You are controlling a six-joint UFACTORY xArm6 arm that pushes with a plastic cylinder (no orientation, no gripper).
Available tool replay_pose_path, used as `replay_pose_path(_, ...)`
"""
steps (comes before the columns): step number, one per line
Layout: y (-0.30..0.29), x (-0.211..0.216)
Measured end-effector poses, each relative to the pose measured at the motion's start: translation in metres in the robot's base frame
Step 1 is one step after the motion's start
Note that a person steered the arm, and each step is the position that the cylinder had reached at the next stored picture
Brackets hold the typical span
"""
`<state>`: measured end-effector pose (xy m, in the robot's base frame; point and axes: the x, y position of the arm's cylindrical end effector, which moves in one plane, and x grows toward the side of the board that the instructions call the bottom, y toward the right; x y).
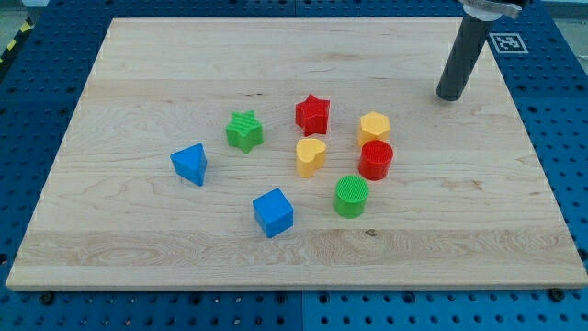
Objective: Push the hexagon into the green circle
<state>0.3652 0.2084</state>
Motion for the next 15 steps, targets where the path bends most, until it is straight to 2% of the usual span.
replay_pose_path(1,0.0,0.001)
replay_pose_path(2,-0.003,0.024)
replay_pose_path(5,-0.122,0.06)
replay_pose_path(8,-0.161,0.068)
replay_pose_path(9,-0.161,0.058)
replay_pose_path(10,-0.153,0.066)
replay_pose_path(11,-0.151,0.095)
replay_pose_path(12,-0.151,0.095)
replay_pose_path(15,-0.113,0.139)
